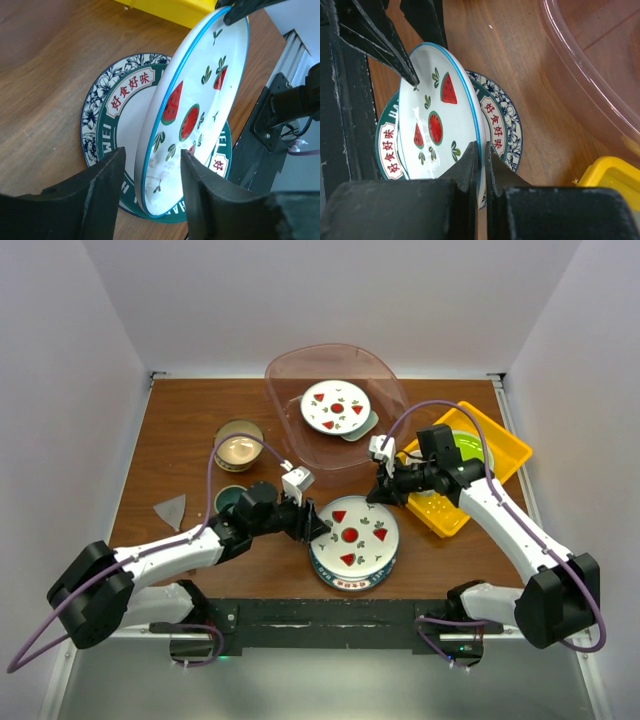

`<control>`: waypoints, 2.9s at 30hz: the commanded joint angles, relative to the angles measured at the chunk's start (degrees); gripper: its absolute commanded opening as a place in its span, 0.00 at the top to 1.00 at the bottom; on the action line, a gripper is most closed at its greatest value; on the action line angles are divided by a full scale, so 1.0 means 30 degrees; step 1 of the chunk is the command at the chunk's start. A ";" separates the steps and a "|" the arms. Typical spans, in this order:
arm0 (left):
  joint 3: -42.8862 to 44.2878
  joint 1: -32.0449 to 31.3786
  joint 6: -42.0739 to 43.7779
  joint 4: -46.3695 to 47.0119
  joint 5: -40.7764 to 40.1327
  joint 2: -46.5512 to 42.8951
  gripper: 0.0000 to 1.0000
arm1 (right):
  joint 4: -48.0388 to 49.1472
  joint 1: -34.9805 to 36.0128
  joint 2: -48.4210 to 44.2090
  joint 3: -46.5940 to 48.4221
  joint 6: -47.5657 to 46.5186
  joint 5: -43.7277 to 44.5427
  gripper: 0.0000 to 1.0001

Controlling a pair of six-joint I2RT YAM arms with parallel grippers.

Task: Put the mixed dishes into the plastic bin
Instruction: Pick up the plate at the center of the board.

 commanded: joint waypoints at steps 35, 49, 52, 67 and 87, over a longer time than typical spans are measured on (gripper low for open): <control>-0.2339 0.2500 -0.7667 0.1545 0.3378 -0.4468 1.00 | -0.7794 -0.0143 -0.1446 0.3595 -0.7954 -0.1834 0.29; -0.2867 0.3556 -0.9398 0.1341 0.3877 -0.4674 1.00 | -0.9565 0.0296 -0.1913 0.2426 -1.0501 -0.3099 0.02; -0.2955 0.3585 -0.9338 0.1310 0.3877 -0.4908 1.00 | -0.4559 0.0296 -0.2586 0.1314 -0.4122 -0.1665 0.02; -0.2868 0.3615 -0.9309 0.1662 0.3322 -0.6197 1.00 | 0.2251 0.0267 -0.1565 -0.0769 1.1314 0.3237 0.08; -0.1725 0.3849 -0.9572 0.2716 0.2705 -0.6256 1.00 | 0.2720 0.0238 -0.0392 -0.1355 1.1731 0.0158 0.47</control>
